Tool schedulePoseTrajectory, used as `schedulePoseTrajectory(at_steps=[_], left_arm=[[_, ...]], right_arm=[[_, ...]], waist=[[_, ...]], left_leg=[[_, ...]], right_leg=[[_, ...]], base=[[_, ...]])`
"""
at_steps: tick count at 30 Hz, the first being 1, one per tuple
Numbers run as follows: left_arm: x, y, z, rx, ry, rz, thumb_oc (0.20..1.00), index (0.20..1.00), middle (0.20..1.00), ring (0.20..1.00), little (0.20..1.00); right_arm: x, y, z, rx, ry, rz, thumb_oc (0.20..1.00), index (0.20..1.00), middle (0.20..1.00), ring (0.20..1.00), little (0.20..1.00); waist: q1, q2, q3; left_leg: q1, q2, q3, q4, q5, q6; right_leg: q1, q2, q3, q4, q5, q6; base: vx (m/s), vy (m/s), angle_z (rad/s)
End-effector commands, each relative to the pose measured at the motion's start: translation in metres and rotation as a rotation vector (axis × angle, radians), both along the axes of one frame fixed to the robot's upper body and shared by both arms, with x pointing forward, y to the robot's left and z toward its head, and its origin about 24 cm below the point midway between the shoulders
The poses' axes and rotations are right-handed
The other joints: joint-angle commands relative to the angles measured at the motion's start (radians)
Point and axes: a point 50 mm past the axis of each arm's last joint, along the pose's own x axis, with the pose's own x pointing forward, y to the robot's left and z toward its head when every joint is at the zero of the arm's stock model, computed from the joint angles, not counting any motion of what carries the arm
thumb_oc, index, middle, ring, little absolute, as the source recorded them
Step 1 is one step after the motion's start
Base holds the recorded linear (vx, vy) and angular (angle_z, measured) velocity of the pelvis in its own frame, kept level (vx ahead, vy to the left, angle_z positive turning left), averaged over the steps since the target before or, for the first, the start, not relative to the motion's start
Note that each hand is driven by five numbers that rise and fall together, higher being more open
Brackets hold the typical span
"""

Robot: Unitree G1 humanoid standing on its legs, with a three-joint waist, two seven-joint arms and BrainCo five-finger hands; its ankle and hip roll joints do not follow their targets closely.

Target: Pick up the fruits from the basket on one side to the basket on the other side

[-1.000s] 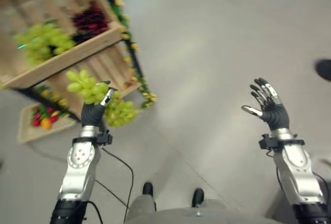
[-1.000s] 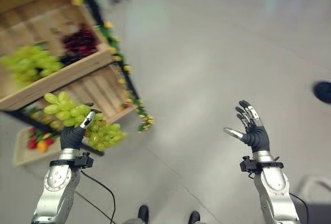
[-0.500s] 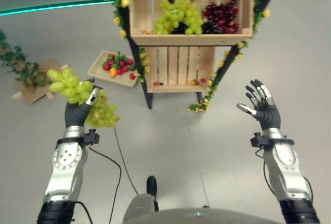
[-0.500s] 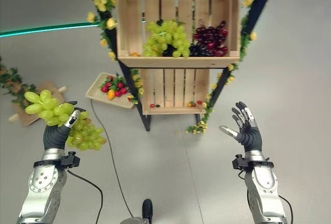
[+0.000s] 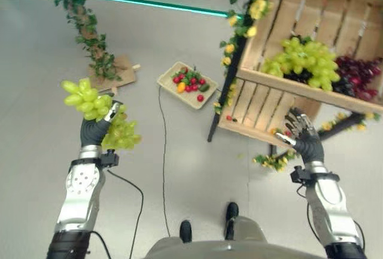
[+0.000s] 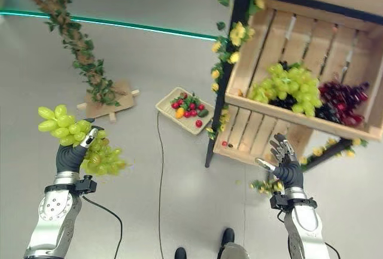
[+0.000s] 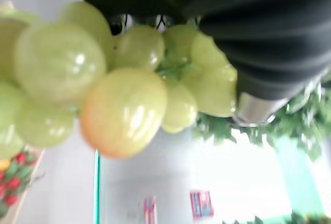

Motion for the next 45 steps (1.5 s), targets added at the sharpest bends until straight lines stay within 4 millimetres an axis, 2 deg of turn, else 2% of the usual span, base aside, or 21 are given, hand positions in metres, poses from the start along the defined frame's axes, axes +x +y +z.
schedulePoseTrajectory(at_steps=[1,5,13,14,16,17,18,19,24,25,27,29,30,31,39,40,41,42,43,44,45], left_arm=[[0.006,-0.004,0.043,0.060,-0.214,-0.030,0.200,0.200,0.200,0.200,0.200],[0.005,-0.002,0.040,0.052,-0.201,-0.016,0.200,0.200,0.200,0.200,0.200],[0.009,-0.007,0.035,0.022,-0.186,-0.038,0.200,0.200,0.200,0.200,0.200],[0.015,-0.015,0.035,0.013,-0.187,-0.075,0.200,0.200,0.200,0.200,0.200],[0.017,-0.018,0.034,0.008,-0.188,-0.085,0.200,0.200,0.200,0.200,0.200],[0.020,-0.022,0.034,0.000,-0.188,-0.099,0.200,0.200,0.200,0.200,0.200],[0.020,-0.022,0.034,0.000,-0.189,-0.100,0.200,0.200,0.200,0.200,0.200],[0.022,-0.026,0.033,-0.002,-0.187,-0.119,0.200,0.200,0.200,0.200,0.200],[0.026,-0.031,0.030,-0.011,-0.181,-0.135,0.200,0.200,0.200,0.200,0.200],[0.026,-0.032,0.030,-0.016,-0.181,-0.139,0.200,0.200,0.200,0.200,0.200],[0.024,-0.029,0.032,-0.022,-0.199,-0.119,0.200,0.200,0.200,0.200,0.200],[0.020,-0.022,0.034,-0.005,-0.201,-0.097,0.200,0.200,0.200,0.200,0.200],[0.020,-0.022,0.033,0.001,-0.193,-0.104,0.200,0.200,0.200,0.200,0.200],[0.021,-0.020,0.028,-0.005,-0.170,-0.103,0.200,0.200,0.200,0.200,0.200],[0.023,-0.024,0.022,-0.028,-0.146,-0.101,0.200,0.200,0.200,0.200,0.200],[0.024,-0.024,0.023,-0.030,-0.147,-0.102,0.200,0.200,0.200,0.200,0.200],[0.024,-0.025,0.021,-0.036,-0.142,-0.099,0.200,0.200,0.200,0.200,0.200],[0.024,-0.025,0.022,-0.036,-0.143,-0.099,0.200,0.200,0.200,0.200,0.200],[0.024,-0.025,0.021,-0.034,-0.143,-0.099,0.200,0.200,0.200,0.200,0.200],[0.025,-0.026,0.022,-0.038,-0.144,-0.092,0.200,0.200,0.200,0.200,0.200],[0.025,-0.026,0.022,-0.037,-0.145,-0.092,0.200,0.200,0.200,0.200,0.200]], right_arm=[[0.008,-0.009,0.030,-0.054,-0.140,-0.055,1.000,1.000,1.000,1.000,1.000],[0.007,-0.011,0.030,-0.054,-0.137,-0.065,1.000,1.000,1.000,1.000,1.000],[-0.001,-0.026,0.035,-0.073,-0.147,-0.114,1.000,1.000,1.000,1.000,1.000],[-0.005,-0.034,0.038,-0.082,-0.155,-0.136,1.000,1.000,1.000,1.000,1.000],[-0.006,-0.036,0.038,-0.084,-0.159,-0.144,1.000,1.000,1.000,1.000,1.000],[-0.007,-0.040,0.043,-0.100,-0.171,-0.154,1.000,1.000,1.000,1.000,1.000],[-0.007,-0.040,0.043,-0.101,-0.171,-0.153,1.000,1.000,1.000,1.000,1.000],[-0.011,-0.045,0.044,-0.103,-0.173,-0.163,1.000,1.000,1.000,1.000,1.000],[-0.012,-0.048,0.047,-0.115,-0.185,-0.176,1.000,1.000,1.000,1.000,1.000],[-0.012,-0.048,0.048,-0.119,-0.187,-0.177,1.000,1.000,1.000,1.000,1.000],[-0.005,-0.044,0.054,-0.139,-0.208,-0.157,1.000,1.000,1.000,1.000,1.000],[0.000,-0.036,0.056,-0.138,-0.220,-0.128,1.000,1.000,1.000,1.000,1.000],[0.000,-0.036,0.054,-0.141,-0.207,-0.125,1.000,1.000,1.000,1.000,1.000],[-0.003,-0.035,0.050,-0.130,-0.197,-0.115,1.000,1.000,1.000,1.000,1.000],[-0.007,-0.031,0.047,-0.104,-0.182,-0.077,1.000,1.000,1.000,1.000,1.000],[-0.007,-0.030,0.046,-0.095,-0.180,-0.075,1.000,1.000,1.000,1.000,1.000],[-0.006,-0.028,0.045,-0.088,-0.181,-0.066,1.000,1.000,1.000,1.000,1.000],[-0.005,-0.028,0.045,-0.087,-0.182,-0.066,1.000,1.000,1.000,1.000,1.000],[-0.003,-0.026,0.047,-0.088,-0.192,-0.059,1.000,1.000,1.000,1.000,1.000],[-0.001,-0.024,0.045,-0.077,-0.189,-0.064,1.000,1.000,1.000,1.000,1.000],[-0.001,-0.024,0.045,-0.076,-0.189,-0.064,1.000,1.000,1.000,1.000,1.000]], waist=[[-0.016,0.031,-0.023],[-0.020,0.021,-0.030],[-0.078,0.020,-0.032],[-0.123,0.017,-0.033],[-0.126,0.020,-0.030],[-0.157,0.022,-0.032],[-0.154,0.023,-0.031],[-0.182,0.028,-0.030],[-0.207,0.042,-0.013],[-0.218,0.047,-0.009],[-0.204,0.059,0.005],[-0.157,0.059,0.003],[-0.157,0.056,0.000],[-0.168,0.061,-0.010],[-0.200,0.060,-0.034],[-0.195,0.059,-0.035],[-0.176,0.048,-0.023],[-0.178,0.046,-0.024],[-0.152,0.030,-0.007],[-0.120,0.004,0.010],[-0.121,0.001,0.009]], left_leg=[[-0.056,0.044,-0.060,0.032,-0.035,-0.049],[-0.041,0.058,-0.021,0.022,-0.039,-0.058],[-0.020,0.101,0.034,0.062,-0.063,-0.089],[-0.019,0.114,0.070,0.119,-0.082,-0.100],[-0.021,0.116,0.082,0.142,-0.083,-0.105],[-0.024,0.122,0.110,0.188,-0.083,-0.111],[-0.025,0.124,0.114,0.192,-0.087,-0.112],[-0.032,0.137,0.145,0.242,-0.075,-0.121],[-0.039,0.137,0.162,0.296,-0.045,-0.136],[-0.033,0.134,0.175,0.287,-0.048,-0.134],[-0.020,0.148,0.259,0.278,-0.049,-0.138],[0.003,0.185,0.359,0.275,-0.061,-0.140],[0.009,0.190,0.365,0.271,-0.054,-0.142],[0.028,0.201,0.347,0.264,-0.020,-0.150],[0.048,0.234,0.284,0.257,0.019,-0.166],[0.040,0.239,0.274,0.284,0.039,-0.171],[-0.014,0.259,0.228,0.419,0.089,-0.186],[-0.020,0.258,0.226,0.423,0.092,-0.185],[-0.068,0.240,0.169,0.514,0.102,-0.189],[-0.140,0.175,0.085,0.560,0.049,-0.169],[-0.144,0.171,0.084,0.558,0.054,-0.167]], right_leg=[[0.174,-0.006,-0.007,-0.104,-0.071,0.097],[0.190,0.001,-0.022,-0.132,-0.073,0.091],[0.189,0.053,0.050,-0.119,-0.112,0.063],[0.200,0.076,0.098,-0.144,-0.116,0.046],[0.209,0.080,0.113,-0.158,-0.110,0.043],[0.214,0.090,0.140,-0.169,-0.107,0.034],[0.214,0.092,0.144,-0.170,-0.106,0.034],[0.215,0.101,0.177,-0.174,-0.105,0.026],[0.209,0.117,0.252,-0.186,-0.090,0.016],[0.201,0.114,0.269,-0.191,-0.078,0.027],[0.169,0.097,0.228,-0.191,-0.051,0.054],[0.159,0.068,0.061,-0.182,-0.055,0.059],[0.156,0.073,0.063,-0.169,-0.061,0.053],[0.153,0.090,0.063,-0.143,-0.085,0.036],[0.179,0.146,0.062,-0.122,-0.143,-0.011],[0.188,0.153,0.064,-0.129,-0.148,-0.017],[0.225,0.167,0.068,-0.157,-0.156,-0.036],[0.223,0.166,0.067,-0.160,-0.151,-0.038],[0.242,0.165,0.080,-0.168,-0.152,-0.047],[0.259,0.152,0.097,-0.173,-0.150,-0.047],[0.256,0.149,0.096,-0.174,-0.147,-0.047]], base=[[0.08,-0.091,-0.39],[0.05,-0.102,-0.43],[0.06,-0.145,-0.39],[0.07,-0.181,-0.27],[0.05,-0.142,-0.42],[0.02,-0.061,-0.66],[0.05,-0.111,-1.01],[0.03,-0.051,-0.86],[0.02,-0.010,-0.97],[-0.01,0.042,-0.80],[-0.03,-0.009,-1.22],[0.00,-0.149,-1.99],[0.12,-0.210,-1.78],[0.16,-0.183,-0.74],[0.09,-0.139,0.14],[0.10,-0.237,0.25],[0.06,-0.190,0.18],[0.04,-0.206,0.20],[0.01,-0.112,0.17],[0.02,-0.106,0.07],[0.05,-0.027,-0.17]])
